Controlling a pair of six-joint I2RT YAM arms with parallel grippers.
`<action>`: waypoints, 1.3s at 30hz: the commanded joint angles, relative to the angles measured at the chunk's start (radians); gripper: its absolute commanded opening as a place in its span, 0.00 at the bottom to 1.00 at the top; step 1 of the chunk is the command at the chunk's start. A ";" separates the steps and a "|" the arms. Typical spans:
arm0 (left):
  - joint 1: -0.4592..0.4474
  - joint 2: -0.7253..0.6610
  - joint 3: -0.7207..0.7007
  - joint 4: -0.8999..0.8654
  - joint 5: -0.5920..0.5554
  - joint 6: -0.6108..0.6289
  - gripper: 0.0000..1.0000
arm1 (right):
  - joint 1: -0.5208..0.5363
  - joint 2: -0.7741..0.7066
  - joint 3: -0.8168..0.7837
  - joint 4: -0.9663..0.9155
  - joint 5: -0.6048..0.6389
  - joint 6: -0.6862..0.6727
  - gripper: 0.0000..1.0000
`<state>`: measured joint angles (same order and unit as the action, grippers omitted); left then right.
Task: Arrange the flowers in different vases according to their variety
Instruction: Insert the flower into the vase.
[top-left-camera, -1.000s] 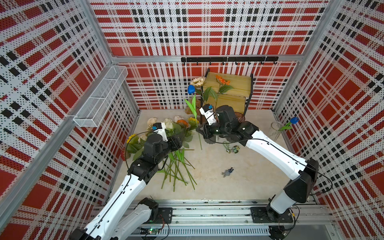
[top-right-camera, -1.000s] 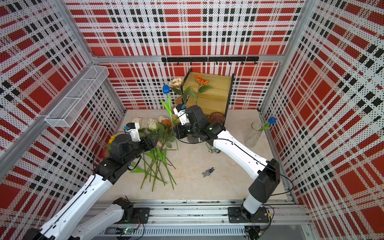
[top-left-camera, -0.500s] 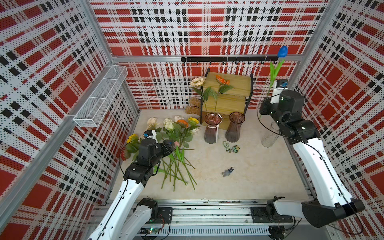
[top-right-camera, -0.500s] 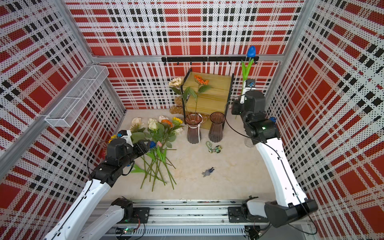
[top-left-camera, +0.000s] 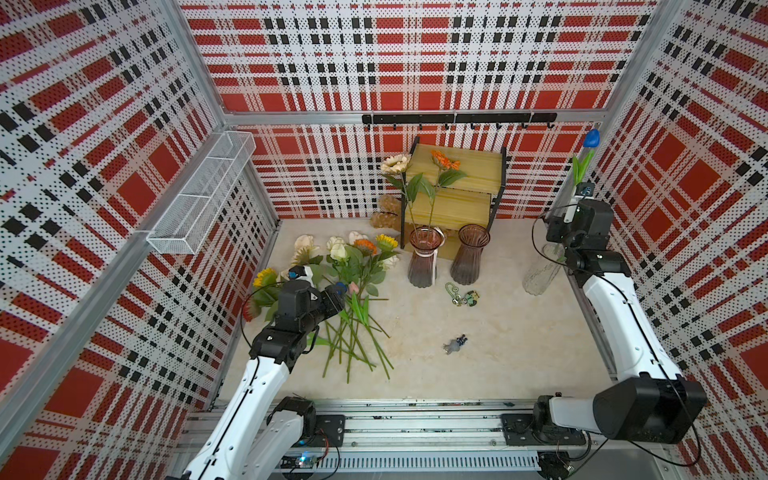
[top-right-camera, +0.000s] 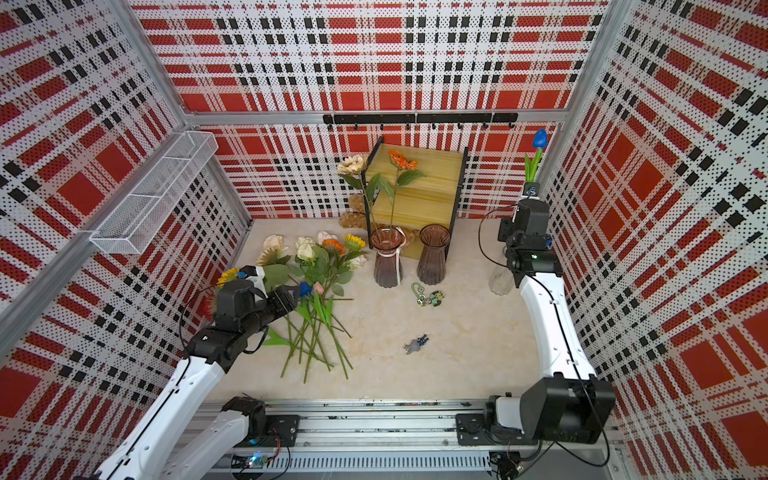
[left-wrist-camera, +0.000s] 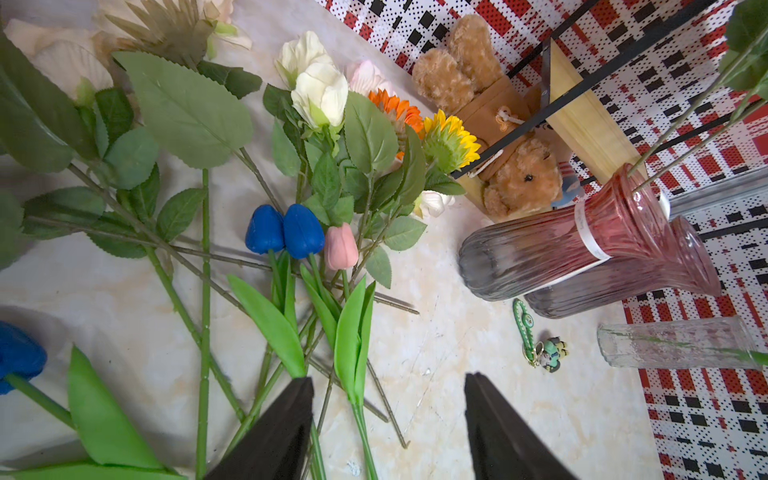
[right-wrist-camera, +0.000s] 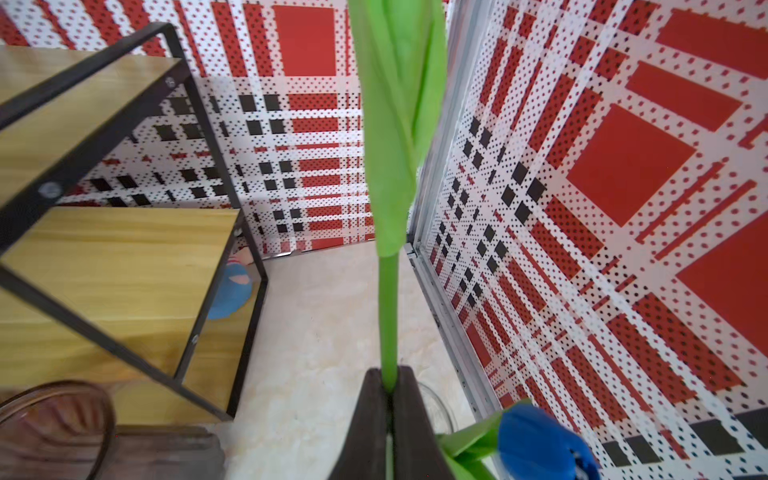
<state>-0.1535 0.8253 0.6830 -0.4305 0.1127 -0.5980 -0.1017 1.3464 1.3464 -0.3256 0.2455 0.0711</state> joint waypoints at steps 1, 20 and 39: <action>0.015 -0.021 -0.023 0.003 0.013 0.006 0.64 | -0.039 0.015 -0.010 0.119 -0.066 -0.004 0.00; 0.022 -0.036 -0.040 0.003 0.018 -0.009 0.63 | -0.101 0.133 -0.133 0.236 -0.152 0.051 0.00; 0.023 -0.018 -0.030 -0.011 0.020 -0.016 0.64 | -0.078 0.031 -0.117 -0.111 -0.147 0.174 1.00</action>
<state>-0.1406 0.8047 0.6525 -0.4362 0.1280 -0.6056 -0.1902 1.4017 1.1751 -0.3069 0.1043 0.2062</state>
